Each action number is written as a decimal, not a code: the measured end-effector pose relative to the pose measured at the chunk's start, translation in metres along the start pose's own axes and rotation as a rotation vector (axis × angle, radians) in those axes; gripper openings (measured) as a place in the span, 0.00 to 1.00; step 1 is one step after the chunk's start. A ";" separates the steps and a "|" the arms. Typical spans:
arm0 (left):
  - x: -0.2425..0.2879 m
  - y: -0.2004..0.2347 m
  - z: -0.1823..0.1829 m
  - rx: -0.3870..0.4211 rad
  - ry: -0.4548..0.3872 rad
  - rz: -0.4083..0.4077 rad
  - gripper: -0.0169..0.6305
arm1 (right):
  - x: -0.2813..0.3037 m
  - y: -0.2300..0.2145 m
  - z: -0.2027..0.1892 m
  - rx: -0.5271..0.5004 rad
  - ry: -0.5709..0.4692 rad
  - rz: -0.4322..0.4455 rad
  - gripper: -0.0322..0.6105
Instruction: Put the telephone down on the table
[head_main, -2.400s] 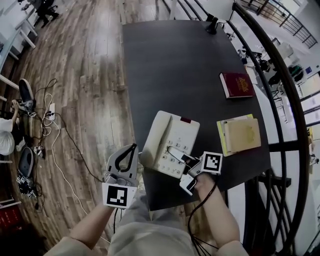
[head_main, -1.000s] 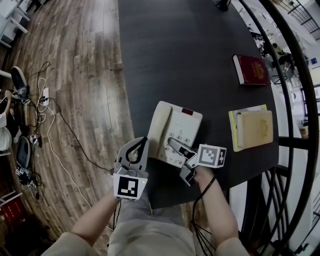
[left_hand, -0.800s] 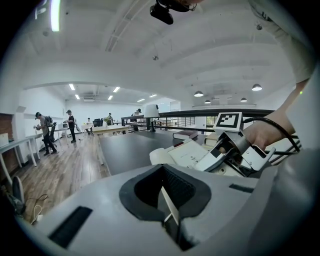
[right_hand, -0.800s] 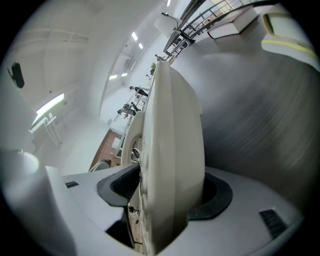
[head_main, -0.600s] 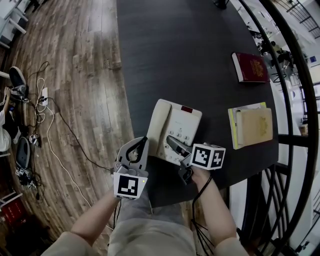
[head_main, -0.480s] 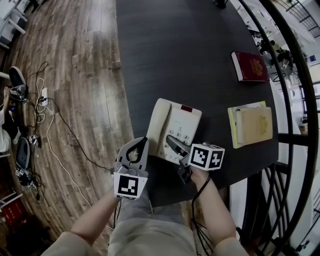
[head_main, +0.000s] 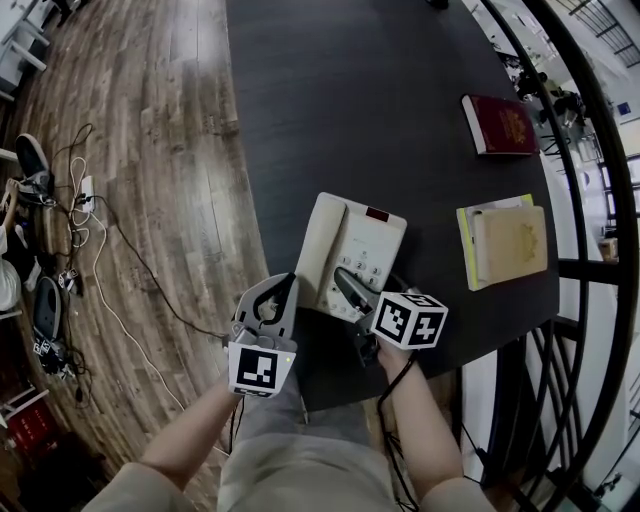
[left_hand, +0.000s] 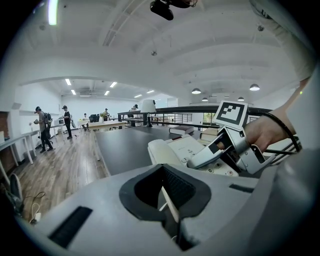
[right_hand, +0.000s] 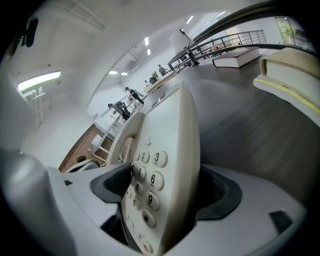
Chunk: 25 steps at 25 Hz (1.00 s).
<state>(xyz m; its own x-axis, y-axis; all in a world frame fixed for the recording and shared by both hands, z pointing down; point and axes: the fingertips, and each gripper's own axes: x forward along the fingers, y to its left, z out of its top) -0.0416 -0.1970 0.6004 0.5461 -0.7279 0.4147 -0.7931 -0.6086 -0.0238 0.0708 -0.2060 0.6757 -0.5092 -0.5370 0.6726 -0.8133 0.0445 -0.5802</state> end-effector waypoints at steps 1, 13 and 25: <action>0.000 0.000 -0.001 -0.008 0.004 -0.001 0.03 | -0.001 -0.001 0.000 -0.010 -0.010 -0.007 0.63; 0.002 0.000 -0.012 -0.060 0.041 -0.007 0.03 | -0.010 -0.008 0.004 -0.227 -0.070 -0.135 0.67; -0.003 0.000 -0.005 -0.085 0.043 -0.005 0.03 | -0.032 -0.015 0.004 -0.245 -0.127 -0.217 0.66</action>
<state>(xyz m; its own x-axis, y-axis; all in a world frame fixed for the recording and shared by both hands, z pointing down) -0.0443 -0.1936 0.6035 0.5394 -0.7096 0.4534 -0.8115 -0.5818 0.0547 0.1010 -0.1927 0.6610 -0.2903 -0.6563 0.6964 -0.9500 0.1103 -0.2921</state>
